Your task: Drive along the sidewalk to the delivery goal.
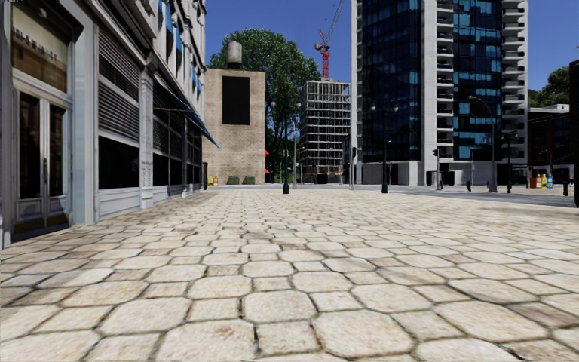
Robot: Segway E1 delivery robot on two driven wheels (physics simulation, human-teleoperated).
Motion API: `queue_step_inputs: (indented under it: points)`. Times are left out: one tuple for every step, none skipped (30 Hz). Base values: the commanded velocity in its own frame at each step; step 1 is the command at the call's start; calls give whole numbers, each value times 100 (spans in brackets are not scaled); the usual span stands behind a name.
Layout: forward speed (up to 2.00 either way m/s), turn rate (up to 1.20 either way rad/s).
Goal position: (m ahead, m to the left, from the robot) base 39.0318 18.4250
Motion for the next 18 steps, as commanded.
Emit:
queue_step_inputs:
  points:
    - [192, 0]
    - [192, 0]
    - [192, 0]
    - [192, 0]
    - [192, 0]
    - [193, 0]
    - [195, 0]
    - [196, 0]
    - [200, 0]
    - [200, 0]
    - [200, 0]
    - [200, 0]
    - [200, 0]
    - [200, 0]
    - [200, 0]
    - [200, 0]
    - [200, 0]
    - [200, 0]
